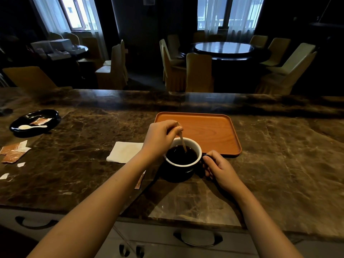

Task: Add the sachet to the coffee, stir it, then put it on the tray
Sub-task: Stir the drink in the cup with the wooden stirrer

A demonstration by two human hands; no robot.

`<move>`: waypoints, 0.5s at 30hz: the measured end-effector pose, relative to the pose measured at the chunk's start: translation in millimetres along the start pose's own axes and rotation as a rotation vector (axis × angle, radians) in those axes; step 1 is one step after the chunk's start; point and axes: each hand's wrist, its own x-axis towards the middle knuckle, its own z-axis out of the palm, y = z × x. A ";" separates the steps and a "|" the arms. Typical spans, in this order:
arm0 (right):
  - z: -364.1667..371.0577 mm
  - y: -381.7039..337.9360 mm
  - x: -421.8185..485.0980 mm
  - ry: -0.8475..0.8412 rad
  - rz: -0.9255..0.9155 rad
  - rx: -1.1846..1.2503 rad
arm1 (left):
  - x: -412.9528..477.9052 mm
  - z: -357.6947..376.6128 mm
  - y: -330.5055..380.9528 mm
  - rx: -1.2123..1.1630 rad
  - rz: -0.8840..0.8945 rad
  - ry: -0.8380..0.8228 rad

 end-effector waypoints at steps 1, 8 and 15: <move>0.1 -0.2 0.0 0.000 -0.001 0.003 | 1.5 -2.4 -0.8 0.025 0.007 -0.001; -0.1 -0.5 -0.2 0.000 -0.003 0.003 | -3.5 -28.9 -13.1 0.151 -0.027 -0.029; 0.6 0.7 0.0 0.001 0.008 0.015 | -27.6 -20.2 -5.5 -0.037 -0.093 -0.043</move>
